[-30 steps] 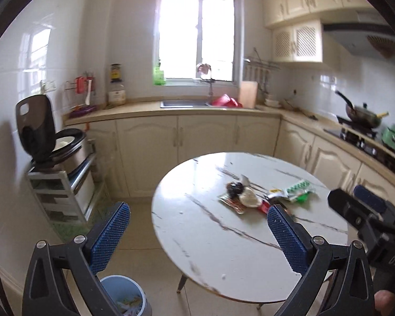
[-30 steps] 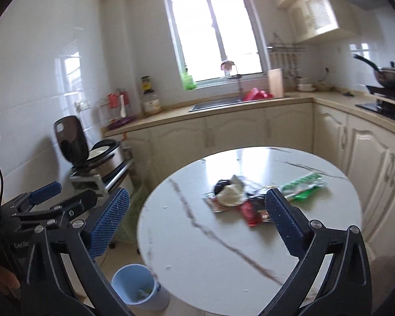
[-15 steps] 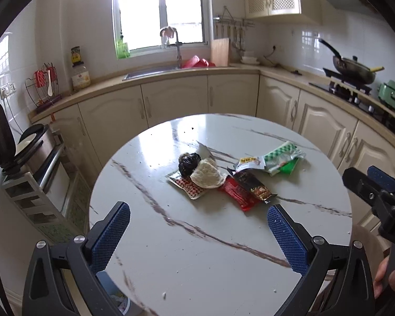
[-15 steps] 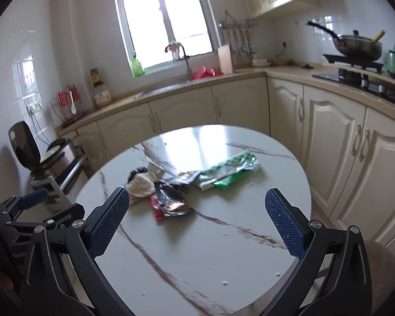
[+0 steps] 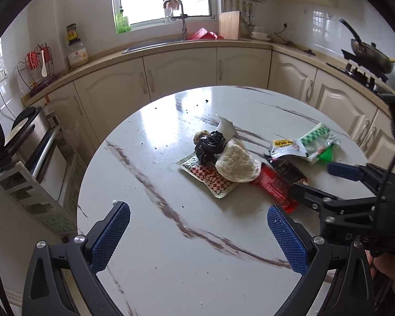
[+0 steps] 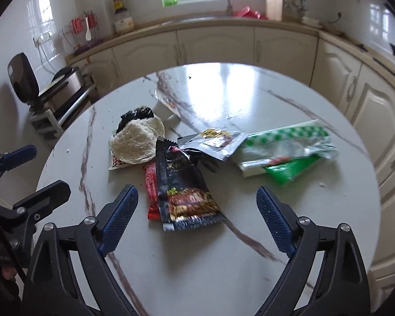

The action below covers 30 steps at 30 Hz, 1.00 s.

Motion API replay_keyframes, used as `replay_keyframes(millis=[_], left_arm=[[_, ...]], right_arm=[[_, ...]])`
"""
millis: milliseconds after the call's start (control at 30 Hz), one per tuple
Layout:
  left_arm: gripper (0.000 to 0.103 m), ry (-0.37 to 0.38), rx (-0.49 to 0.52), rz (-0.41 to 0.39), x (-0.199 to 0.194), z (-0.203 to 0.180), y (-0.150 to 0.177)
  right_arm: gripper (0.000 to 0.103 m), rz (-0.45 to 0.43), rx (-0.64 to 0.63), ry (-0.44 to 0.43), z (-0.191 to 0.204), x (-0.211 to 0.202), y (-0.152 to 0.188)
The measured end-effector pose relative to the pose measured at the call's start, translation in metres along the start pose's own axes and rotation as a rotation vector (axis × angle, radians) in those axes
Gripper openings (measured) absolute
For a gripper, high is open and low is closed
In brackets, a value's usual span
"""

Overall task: Collect trash
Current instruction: 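Grasp the dark snack wrapper with the right gripper while the left grasps the bread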

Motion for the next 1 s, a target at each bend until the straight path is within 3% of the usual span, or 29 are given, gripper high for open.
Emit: replay_keyframes(millis=[33,100,233,333,700,900,967,1000], left_arm=[[0.102,0.004,0.002,0.008,0.005,0.001,-0.001],[0.102,0.016,0.004,0.016,0.017,0.002,-0.006],[0.102,0.03,0.026,0.035,0.04,-0.002,-0.013],[0.102,0.048,0.053,0.044,0.054,-0.01,-0.018],[0.099,0.085,0.082,0.115,0.12,-0.047,-0.042],[0.067,0.097,0.058,0.15,0.145,-0.051,-0.052],[0.041,0.144,0.051,0.159,0.145,-0.052,-0.053],[0.04,0.154,0.043,0.163,0.145,-0.051,-0.052]], right_arm=[[0.084,0.014,0.005,-0.008,0.0,0.005,-0.001],[0.066,0.033,0.001,-0.013,-0.001,0.013,-0.001],[0.049,0.048,-0.017,0.017,-0.006,0.017,0.0],[0.032,0.041,0.035,-0.018,-0.02,0.011,0.001],[0.027,0.003,0.129,-0.076,-0.052,-0.018,0.022],[0.026,-0.014,0.126,-0.078,-0.052,-0.024,0.024],[0.026,-0.022,0.126,-0.083,-0.052,-0.027,0.024],[0.026,-0.027,0.128,-0.084,-0.052,-0.028,0.023]])
Point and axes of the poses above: each gripper's, at about its wrist camera, not at the fingertips, and x roughly the way its jaws point, z to its left, y to its underside, the point moved 6 cm from there along x, roughly the way its jaws point, and after that the axes turned 2 degrees about -x, right-handed, at the moved point
